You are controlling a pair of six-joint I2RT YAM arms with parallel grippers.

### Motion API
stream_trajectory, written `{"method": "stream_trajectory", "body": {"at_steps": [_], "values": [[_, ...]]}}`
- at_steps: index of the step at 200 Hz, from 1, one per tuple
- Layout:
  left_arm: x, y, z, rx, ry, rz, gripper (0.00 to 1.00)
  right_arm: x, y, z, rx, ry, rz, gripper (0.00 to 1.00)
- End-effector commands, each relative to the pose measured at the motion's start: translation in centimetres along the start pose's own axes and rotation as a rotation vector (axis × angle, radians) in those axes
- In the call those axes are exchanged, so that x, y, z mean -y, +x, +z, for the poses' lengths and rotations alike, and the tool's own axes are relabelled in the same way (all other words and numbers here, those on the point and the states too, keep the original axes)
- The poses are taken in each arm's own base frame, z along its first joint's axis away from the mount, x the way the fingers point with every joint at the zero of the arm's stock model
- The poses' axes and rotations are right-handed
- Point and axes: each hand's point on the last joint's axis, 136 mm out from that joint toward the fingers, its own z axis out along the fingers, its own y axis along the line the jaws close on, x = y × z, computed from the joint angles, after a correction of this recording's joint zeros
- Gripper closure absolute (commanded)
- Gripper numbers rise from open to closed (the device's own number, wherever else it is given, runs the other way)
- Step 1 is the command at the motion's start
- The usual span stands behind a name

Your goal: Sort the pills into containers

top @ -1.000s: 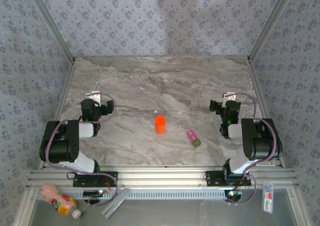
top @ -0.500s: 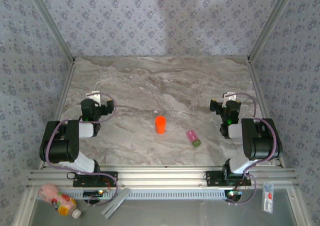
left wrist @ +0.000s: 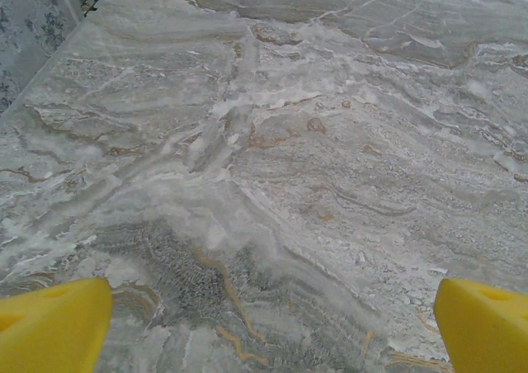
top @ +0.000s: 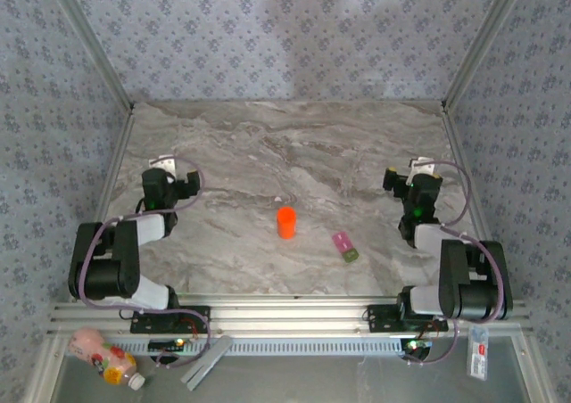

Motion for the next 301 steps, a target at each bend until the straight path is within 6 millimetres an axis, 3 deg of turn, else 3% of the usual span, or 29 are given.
{"method": "stream_trajectory", "body": {"at_steps": [1, 60, 88, 136, 178, 200, 252, 301], "values": [[-0.8, -1.9, -0.5, 0.008, -0.038, -0.020, 0.00, 2.3, -1.2, -0.4, -0.008, 0.117, 0.095, 0.00], [-1.0, -6.0, -2.1, 0.016, -0.049, -0.076, 0.00, 5.2, -2.7, -1.6, -0.108, 0.121, 0.493, 0.00], [-1.5, -7.1, -3.3, 0.049, -0.073, -0.133, 0.00, 5.1, -3.4, -1.6, -0.174, 0.064, 0.522, 0.00], [-1.2, -7.3, -5.6, -0.014, -0.058, -0.263, 0.00, -0.4, -3.2, -2.9, -0.310, -0.172, 0.440, 0.00], [1.1, -8.8, -8.1, -0.045, 0.054, -0.381, 0.00, -6.7, -1.4, -6.1, -0.487, -0.306, 0.260, 0.05], [2.3, -8.5, -9.0, -0.092, 0.095, -0.425, 0.00, -9.3, -0.1, -8.0, -0.561, -0.348, 0.168, 0.07], [6.3, -7.1, -9.5, -0.228, 0.190, -0.464, 0.00, -12.6, 2.5, -11.0, -0.676, -0.359, -0.004, 0.09], [10.5, -4.8, -9.1, -0.346, 0.251, -0.451, 0.00, -13.7, 5.5, -13.2, -0.792, -0.313, -0.166, 0.11]]}}
